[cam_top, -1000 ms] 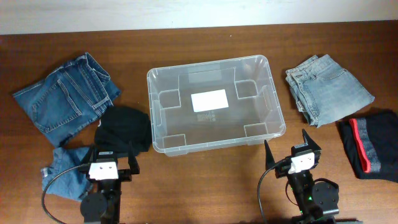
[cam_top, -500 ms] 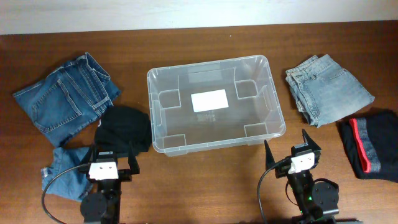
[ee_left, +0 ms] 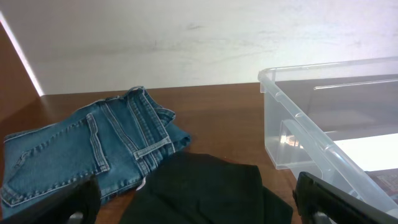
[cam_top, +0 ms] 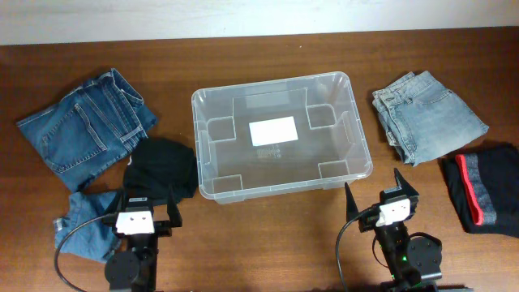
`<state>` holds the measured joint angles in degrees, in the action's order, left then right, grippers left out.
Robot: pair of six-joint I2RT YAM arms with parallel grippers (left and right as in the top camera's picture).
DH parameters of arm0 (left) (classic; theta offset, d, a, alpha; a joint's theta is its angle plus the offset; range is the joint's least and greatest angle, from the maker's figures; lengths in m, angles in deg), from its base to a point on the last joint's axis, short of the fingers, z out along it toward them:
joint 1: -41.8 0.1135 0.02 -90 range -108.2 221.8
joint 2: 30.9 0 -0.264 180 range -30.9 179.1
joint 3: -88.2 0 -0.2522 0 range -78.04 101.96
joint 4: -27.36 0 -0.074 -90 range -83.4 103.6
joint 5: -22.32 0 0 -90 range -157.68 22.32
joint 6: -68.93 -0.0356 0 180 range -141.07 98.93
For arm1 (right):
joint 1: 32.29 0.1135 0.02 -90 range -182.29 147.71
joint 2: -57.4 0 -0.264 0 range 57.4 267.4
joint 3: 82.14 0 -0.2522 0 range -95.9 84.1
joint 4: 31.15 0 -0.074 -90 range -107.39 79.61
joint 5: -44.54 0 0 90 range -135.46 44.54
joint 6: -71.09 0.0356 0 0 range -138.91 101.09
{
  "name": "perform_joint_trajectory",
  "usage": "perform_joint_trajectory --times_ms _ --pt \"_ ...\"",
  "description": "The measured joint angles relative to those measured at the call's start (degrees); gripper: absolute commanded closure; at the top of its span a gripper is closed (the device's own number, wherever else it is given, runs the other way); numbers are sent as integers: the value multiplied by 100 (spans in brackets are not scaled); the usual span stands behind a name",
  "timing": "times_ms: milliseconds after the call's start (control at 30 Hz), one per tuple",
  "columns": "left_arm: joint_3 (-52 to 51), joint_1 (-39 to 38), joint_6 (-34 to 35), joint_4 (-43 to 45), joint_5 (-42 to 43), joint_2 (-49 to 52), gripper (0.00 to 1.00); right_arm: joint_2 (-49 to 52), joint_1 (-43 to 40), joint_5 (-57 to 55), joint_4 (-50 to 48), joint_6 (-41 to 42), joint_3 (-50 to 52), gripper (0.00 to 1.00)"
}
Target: Pack container
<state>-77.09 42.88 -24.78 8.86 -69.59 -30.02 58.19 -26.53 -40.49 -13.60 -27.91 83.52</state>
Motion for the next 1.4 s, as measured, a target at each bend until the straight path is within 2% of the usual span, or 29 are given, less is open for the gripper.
perform_joint_trajectory --times_ms 1200,1400 --pt "0 0 0 0 0 0 0 0 0 4 0 44 0 2" --pt "0 0 0 0 0 0 0 0 0 487 -59 1613 0 2"
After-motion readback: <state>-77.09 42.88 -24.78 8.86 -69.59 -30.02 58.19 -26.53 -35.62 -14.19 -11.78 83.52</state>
